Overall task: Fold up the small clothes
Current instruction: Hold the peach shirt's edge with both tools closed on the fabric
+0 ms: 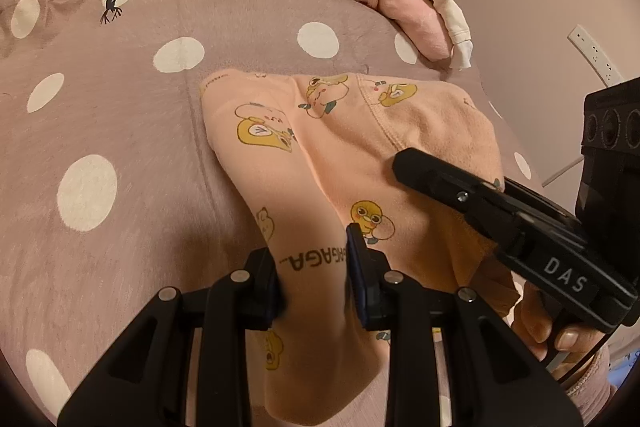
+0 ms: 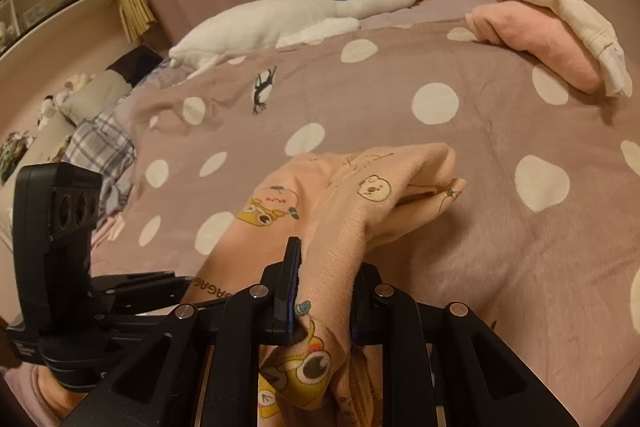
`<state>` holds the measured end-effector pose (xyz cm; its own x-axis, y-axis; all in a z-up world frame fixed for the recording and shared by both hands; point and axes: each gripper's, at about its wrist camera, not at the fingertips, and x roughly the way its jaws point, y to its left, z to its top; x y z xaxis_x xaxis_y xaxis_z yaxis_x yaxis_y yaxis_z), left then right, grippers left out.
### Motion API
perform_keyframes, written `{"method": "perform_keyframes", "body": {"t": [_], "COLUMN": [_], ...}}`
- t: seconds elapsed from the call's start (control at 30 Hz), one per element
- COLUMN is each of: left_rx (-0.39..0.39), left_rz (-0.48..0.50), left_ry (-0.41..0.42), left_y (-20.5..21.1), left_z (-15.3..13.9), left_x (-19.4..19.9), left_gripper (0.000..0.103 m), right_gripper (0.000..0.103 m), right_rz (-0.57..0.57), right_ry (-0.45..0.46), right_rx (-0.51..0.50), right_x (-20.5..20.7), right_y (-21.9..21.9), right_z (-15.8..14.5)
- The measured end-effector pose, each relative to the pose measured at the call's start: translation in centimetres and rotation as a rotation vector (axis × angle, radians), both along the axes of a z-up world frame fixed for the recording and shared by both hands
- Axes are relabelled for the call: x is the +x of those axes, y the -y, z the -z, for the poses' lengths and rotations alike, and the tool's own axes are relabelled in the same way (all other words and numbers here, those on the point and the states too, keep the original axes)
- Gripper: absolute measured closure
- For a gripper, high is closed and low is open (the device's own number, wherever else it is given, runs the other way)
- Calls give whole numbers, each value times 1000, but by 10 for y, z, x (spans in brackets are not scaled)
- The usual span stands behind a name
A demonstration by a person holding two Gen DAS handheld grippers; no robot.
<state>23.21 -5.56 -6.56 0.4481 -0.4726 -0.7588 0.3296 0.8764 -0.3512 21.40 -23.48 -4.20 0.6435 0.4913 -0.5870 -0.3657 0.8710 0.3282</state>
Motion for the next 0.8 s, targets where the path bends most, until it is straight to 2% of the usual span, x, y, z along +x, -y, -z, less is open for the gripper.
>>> {"method": "perform_keyframes", "body": {"t": [0.8], "left_rx": [15], "left_rz": [-7], "left_ry": [46], "left_y": [-12], "left_z": [-20], "left_x": [-58], "left_gripper": [74], "right_gripper": [84], "right_rz": [-32], "right_ry": [40], "right_rx": [0], "right_x": [-53], "right_y": [-15], "right_z": [-16]}}
